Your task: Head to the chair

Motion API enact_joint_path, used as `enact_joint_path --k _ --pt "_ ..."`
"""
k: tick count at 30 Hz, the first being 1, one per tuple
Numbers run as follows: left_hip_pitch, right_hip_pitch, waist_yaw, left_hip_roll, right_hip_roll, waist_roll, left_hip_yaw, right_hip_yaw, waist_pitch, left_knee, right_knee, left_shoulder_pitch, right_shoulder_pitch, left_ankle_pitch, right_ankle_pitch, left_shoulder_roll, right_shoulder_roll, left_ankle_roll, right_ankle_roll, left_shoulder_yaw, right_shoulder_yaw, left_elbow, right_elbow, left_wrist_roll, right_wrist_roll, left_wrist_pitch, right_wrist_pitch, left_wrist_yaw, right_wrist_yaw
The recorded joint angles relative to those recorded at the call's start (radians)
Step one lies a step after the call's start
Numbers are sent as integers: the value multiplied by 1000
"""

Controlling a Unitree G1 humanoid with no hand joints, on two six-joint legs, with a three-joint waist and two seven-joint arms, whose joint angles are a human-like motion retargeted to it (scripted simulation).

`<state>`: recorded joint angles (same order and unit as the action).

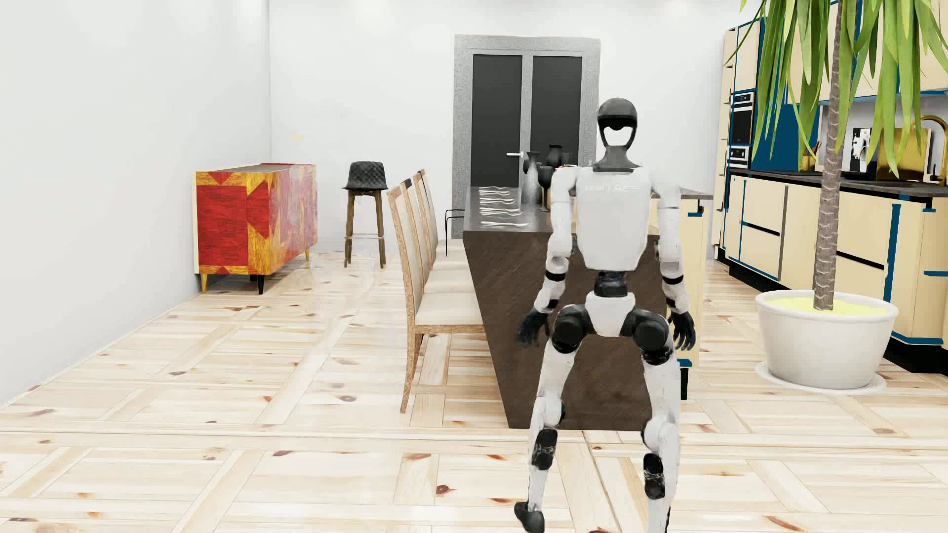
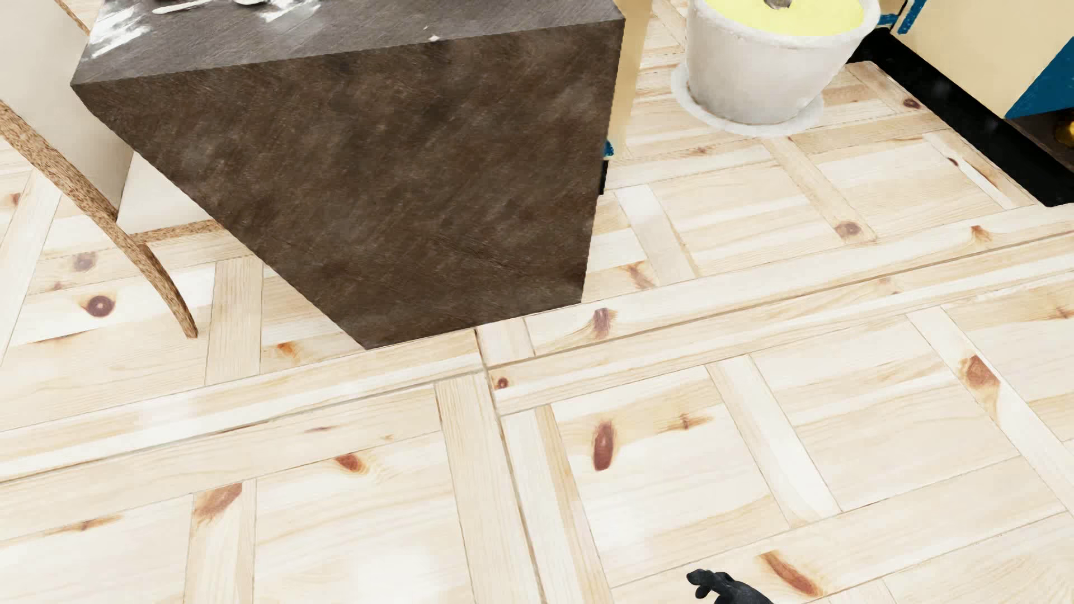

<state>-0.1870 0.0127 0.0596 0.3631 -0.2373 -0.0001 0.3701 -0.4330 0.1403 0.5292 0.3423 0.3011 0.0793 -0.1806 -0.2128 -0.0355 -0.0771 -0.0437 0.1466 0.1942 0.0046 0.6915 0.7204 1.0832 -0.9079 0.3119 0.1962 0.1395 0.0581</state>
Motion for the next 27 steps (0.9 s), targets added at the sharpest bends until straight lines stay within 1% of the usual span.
enact_joint_path --k 1,2,3,4,5,6,7,8,9,10,11,12,13,14,15,16,17,18,19,20,22,23,24,25,26,27 --pt "30 12 -1 39 -15 1 110 -15 -4 -24 4 -1 6 18 1 -2 -2 13 19 10 1 4 -13 6 9 7 5 9 -4" --pt "54 23 1 51 -36 1 176 -26 -7 -36 10 -7 17 53 3 -7 -9 -9 44 19 -2 11 -29 9 22 12 5 17 -6" --pt "61 33 6 35 -64 1 177 -33 -9 -30 21 -16 33 50 8 -14 -18 -65 72 28 -4 18 -45 6 34 18 4 30 -18" --pt "64 41 10 3 -100 -2 170 -30 -8 -17 32 -32 52 25 21 -19 -34 -65 93 25 -6 32 -59 7 43 15 2 32 -26" --pt "68 39 13 -36 -145 -8 174 -22 -7 -1 57 -49 78 -3 51 -19 -46 -45 102 16 -10 52 -72 10 49 8 5 22 -33" --pt "79 21 13 -86 -208 -17 179 -7 -4 -1 119 -76 99 -23 98 -22 -62 -22 98 3 -8 74 -77 16 56 0 7 10 -30" --pt "93 -21 10 -144 -274 -29 179 10 -1 -18 210 -104 121 -36 156 -17 -78 1 24 -21 -6 90 -78 38 58 -7 11 0 -23" --pt "111 -64 7 -204 -349 -45 172 -4 2 -43 309 -132 150 -44 198 -12 -80 23 -171 -39 0 109 -79 61 58 -20 21 7 -18" --pt "132 -108 -1 -260 -394 -61 158 -11 6 -76 408 -161 177 -48 179 -4 -77 44 -263 -49 5 115 -78 70 55 -35 28 9 -10" --pt "151 -173 -16 -307 -386 -76 129 39 11 -102 521 -197 209 -51 132 4 -67 63 -290 -58 8 112 -82 67 50 -45 33 -5 -3" --pt "169 -249 -35 -347 -341 -86 89 111 15 -126 637 -231 238 -52 111 18 -47 80 -287 -75 2 105 -85 65 51 -62 37 -33 1" --pt "185 -323 -52 -383 -280 -94 44 169 18 -144 737 -265 268 -54 96 36 -23 95 -272 -104 -7 98 -87 70 55 -81 38 -62 -2" --pt "199 -388 -67 -416 -224 -99 -3 193 19 -159 808 -298 292 -57 96 58 1 110 -261 -144 -17 88 -81 84 57 -100 40 -93 -5" --pt "214 -441 -80 -448 -181 -103 -50 187 20 -178 845 -333 313 -59 97 77 24 124 -248 -192 -20 77 -74 104 60 -118 40 -122 0" --pt "231 -489 -91 -481 -136 -106 -101 176 20 -197 857 -366 332 -60 101 90 38 140 -254 -237 -10 64 -67 119 51 -134 35 -143 6" --pt "254 -536 -101 -512 -72 -108 -151 181 19 -217 842 -394 345 -61 108 98 44 154 -250 -285 11 49 -56 135 36 -147 29 -160 20" --pt "280 -580 -108 -540 14 -108 -198 205 19 -240 798 -414 354 -61 120 100 46 168 -239 -324 32 28 -48 138 24 -161 21 -171 41" --pt "305 -609 -111 -567 94 -108 -242 222 17 -259 724 -427 361 -62 125 96 41 184 -220 -356 53 6 -45 129 9 -174 11 -178 63" --pt "328 -615 -110 -591 148 -109 -283 204 15 -276 608 -437 365 -62 140 92 38 198 -202 -389 62 -15 -48 119 1 -187 2 -186 79" --pt "346 -604 -108 -612 184 -109 -322 163 11 -286 459 -443 368 -65 152 87 37 212 -177 -421 57 -34 -56 107 0 -197 -2 -192 85" --pt "386 -541 -102 -655 244 -108 -398 83 4 -291 122 -442 376 -69 164 79 33 239 -126 -483 22 -59 -79 79 12 -218 3 -210 63" --pt "409 -498 -100 -673 262 -106 -432 56 2 -282 -4 -433 378 -66 162 78 31 250 -130 -510 2 -62 -89 69 19 -224 10 -222 48" --pt "439 -459 -99 -690 272 -101 -460 55 0 -261 -58 -420 378 -56 152 79 27 262 -148 -532 -20 -59 -95 62 28 -224 18 -231 33" --pt "468 -439 -100 -698 279 -93 -484 87 -2 -243 -54 -400 372 -32 174 83 22 268 -265 -544 -41 -50 -96 63 34 -216 27 -235 25" --pt "493 -424 -100 -703 266 -81 -497 88 -4 -214 -18 -372 361 6 229 88 19 269 -363 -541 -62 -34 -95 69 39 -191 38 -233 13" --pt "499 -435 -102 -705 243 -63 -497 86 -4 -154 72 -334 346 52 208 88 15 259 -392 -521 -88 -16 -91 73 43 -156 49 -213 0"
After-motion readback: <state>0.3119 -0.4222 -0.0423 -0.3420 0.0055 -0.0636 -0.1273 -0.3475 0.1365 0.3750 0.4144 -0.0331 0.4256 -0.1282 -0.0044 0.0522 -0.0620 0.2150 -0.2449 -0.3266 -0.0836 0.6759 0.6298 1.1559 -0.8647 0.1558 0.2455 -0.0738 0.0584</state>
